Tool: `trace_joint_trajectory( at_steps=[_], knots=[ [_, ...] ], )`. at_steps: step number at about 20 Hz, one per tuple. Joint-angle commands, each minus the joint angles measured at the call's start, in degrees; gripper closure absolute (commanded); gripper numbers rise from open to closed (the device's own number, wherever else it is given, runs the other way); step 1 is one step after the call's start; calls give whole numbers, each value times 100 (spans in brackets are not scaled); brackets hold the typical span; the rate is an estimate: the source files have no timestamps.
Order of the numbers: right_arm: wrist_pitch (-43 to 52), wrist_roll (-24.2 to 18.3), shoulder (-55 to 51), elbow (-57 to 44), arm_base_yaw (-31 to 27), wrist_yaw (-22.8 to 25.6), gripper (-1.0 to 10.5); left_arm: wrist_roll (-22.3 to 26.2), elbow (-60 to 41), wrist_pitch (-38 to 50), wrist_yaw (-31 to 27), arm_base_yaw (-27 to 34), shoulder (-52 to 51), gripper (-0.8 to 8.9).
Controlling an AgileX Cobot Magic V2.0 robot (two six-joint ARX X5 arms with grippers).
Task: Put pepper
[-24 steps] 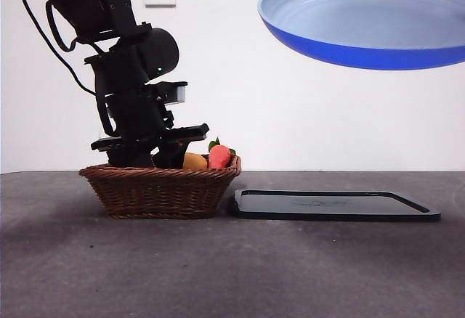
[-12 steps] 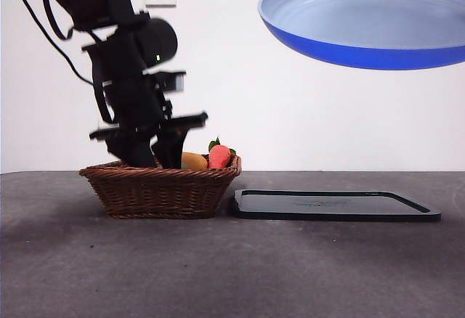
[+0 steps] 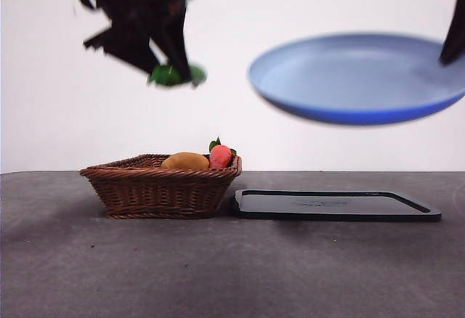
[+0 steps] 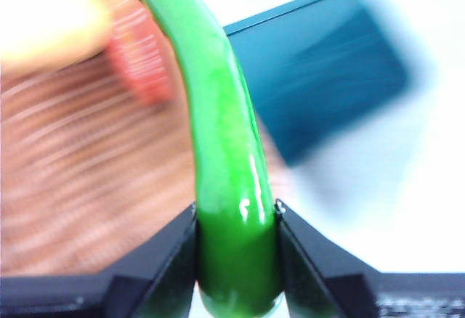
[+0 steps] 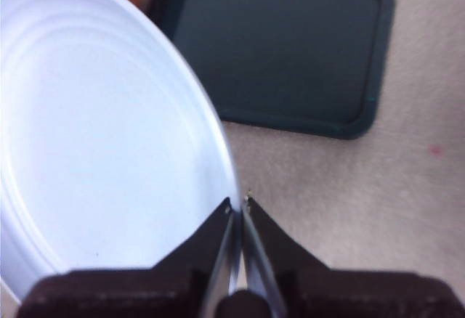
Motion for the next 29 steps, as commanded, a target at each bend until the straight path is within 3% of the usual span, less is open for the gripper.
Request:
trace_joint_trajectory(
  at_steps=[1, 6, 11, 14, 19, 23, 29],
  knots=[
    [339, 243, 570, 94, 9, -52, 941, -44, 120, -7, 442, -317, -162, 729],
    [927, 782, 1399, 94, 2, -616, 941, 24, 120, -59, 544, -1296, -55, 729],
    [745, 975, 1416, 94, -39, -1104, 941, 544, 120, 107, -498, -1950, 605, 729],
    [411, 970, 1416, 94, -61, -1154, 941, 750, 120, 328, -826, -2048, 970, 729],
    [308, 981, 1416, 94, -61, -1252, 941, 769, 120, 358, -776, -2063, 1167, 724],
    [297, 986, 1416, 94, -61, -1250, 941, 765, 120, 216, -774, -2085, 1167, 609],
    [234, 1093, 1419, 94, -61, -1241, 941, 763, 120, 149, -761, -2124, 1163, 604]
  ],
)
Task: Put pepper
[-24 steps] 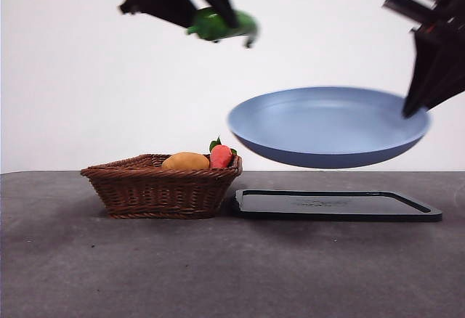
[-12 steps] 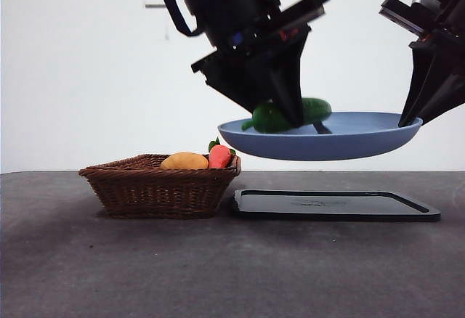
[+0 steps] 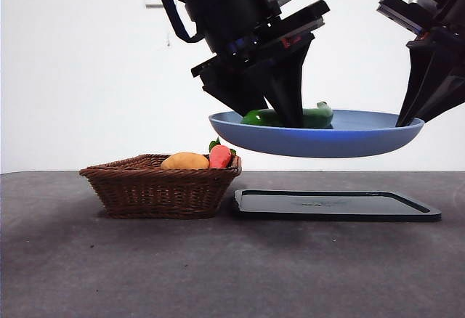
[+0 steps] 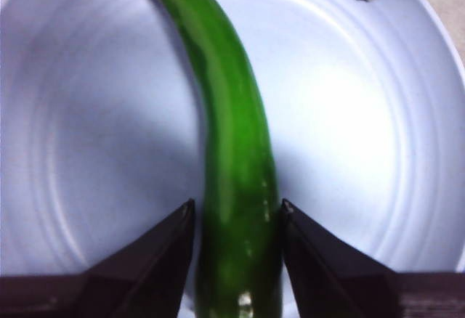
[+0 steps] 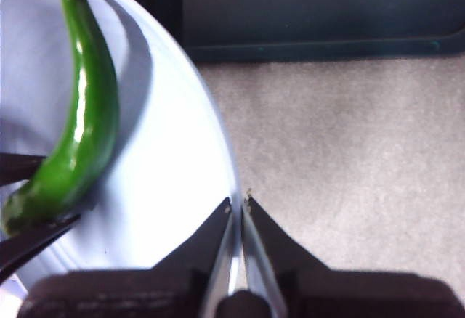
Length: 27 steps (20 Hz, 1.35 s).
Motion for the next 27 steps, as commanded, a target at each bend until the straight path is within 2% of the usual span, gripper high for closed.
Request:
trace_joint_trajectory(
  at_steps=[1, 10, 16, 20, 27],
  knots=[
    [52, 122, 31, 94, 13, -46, 941, 9, 98, -39, 7, -72, 105, 604],
    [-59, 286, 31, 94, -192, 17, 941, 11, 98, -142, 11, -68, -730, 604],
    [105, 527, 138, 192, -487, 315, 941, 9, 98, -227, 0, -57, -1707, 604],
    [96, 619, 682, 673, -741, 313, 941, 9, 98, -387, -11, -57, -2385, 604],
    [216, 629, 2221, 1919, -857, 313, 941, -17, 98, -667, -9, -57, -3285, 604]
  ],
)
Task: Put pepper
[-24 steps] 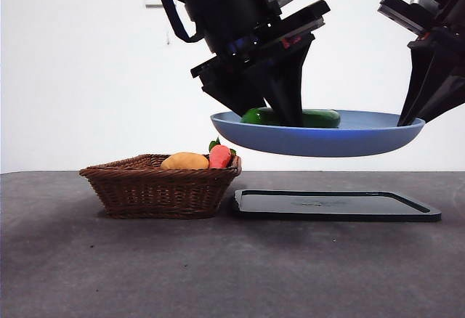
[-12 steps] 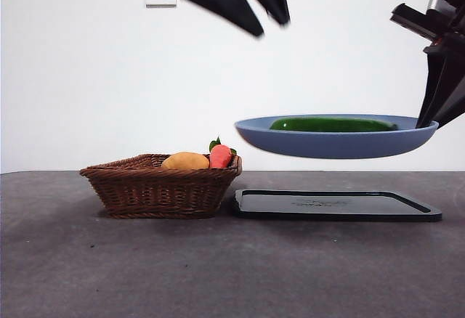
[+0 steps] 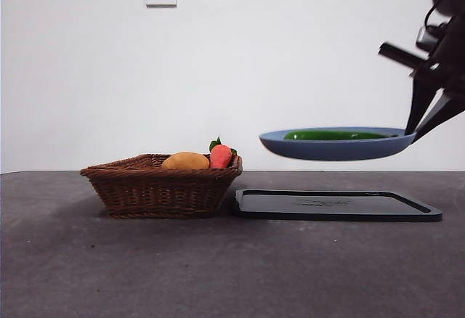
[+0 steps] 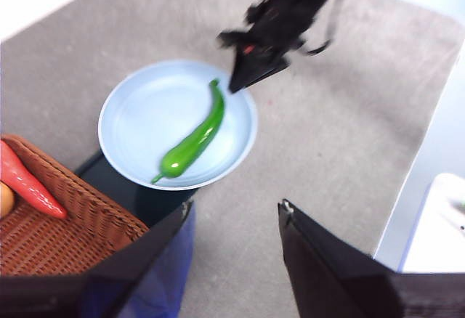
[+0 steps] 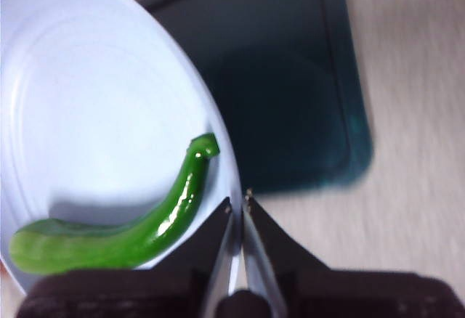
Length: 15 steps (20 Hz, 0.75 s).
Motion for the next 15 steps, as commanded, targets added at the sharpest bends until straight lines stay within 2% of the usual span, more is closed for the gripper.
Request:
trace_joint_trajectory(
  at_steps=[1, 7, 15],
  knots=[
    [216, 70, 507, 385, 0, -31, 941, -17, 98, 9, -7, -48, -111, 604],
    [739, 46, 1440, 671, -2, -55, 941, -173, 98, -81, 7, -50, -369, 604],
    [813, -205, 1790, 671, 0, -33, 940, -302, 98, -76, -7, -50, -385, 604]
  ],
)
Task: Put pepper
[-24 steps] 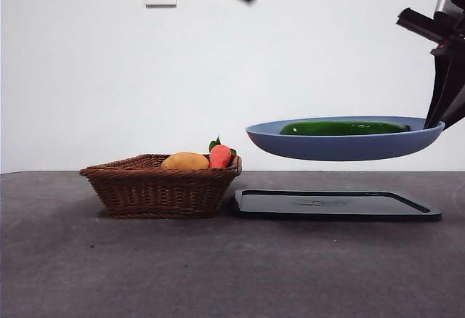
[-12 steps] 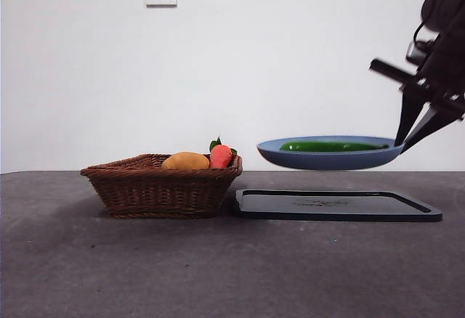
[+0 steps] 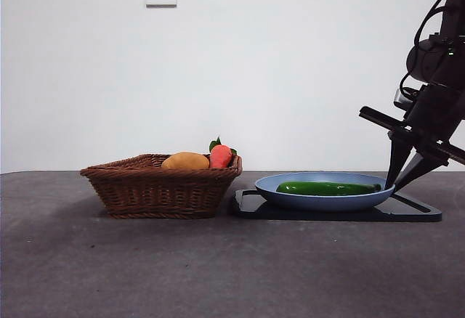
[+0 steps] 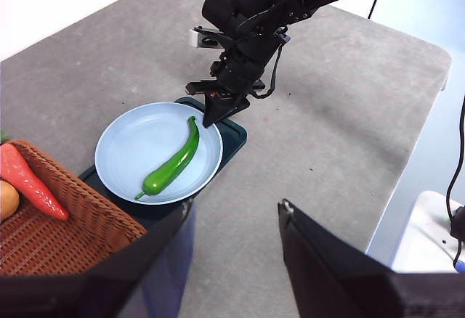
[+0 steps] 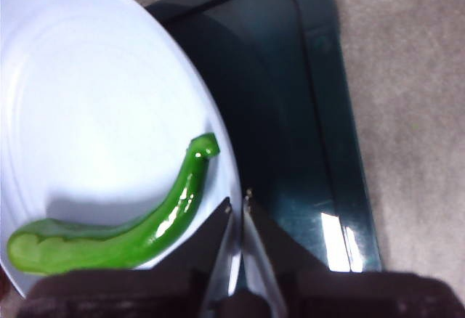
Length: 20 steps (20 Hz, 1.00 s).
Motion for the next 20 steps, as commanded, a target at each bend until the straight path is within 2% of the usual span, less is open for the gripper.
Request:
trace_joint_trajectory(
  at_steps=[1, 6, 9, 12, 17, 20],
  knots=[
    [48, -162, 162, 125, 0, -24, 930, -52, 98, 28, -7, -50, 28, 604],
    [-39, -260, 87, 125, -9, -20, 775, -48, 98, -20, -11, -48, 28, 604],
    [-120, -352, -365, 125, -72, 2, 775, -48, 98, -90, -17, -48, 28, 604],
    [-407, -664, -1161, 125, -74, -24, 775, -42, 98, -94, -17, -48, 31, 604],
    [-2009, -1480, -2861, 125, 319, -48, 779, -22, 98, -258, -13, -48, 31, 608],
    [-2855, -1738, -3744, 125, 789, -44, 779, -22, 98, -313, -11, -48, 31, 608]
  ],
)
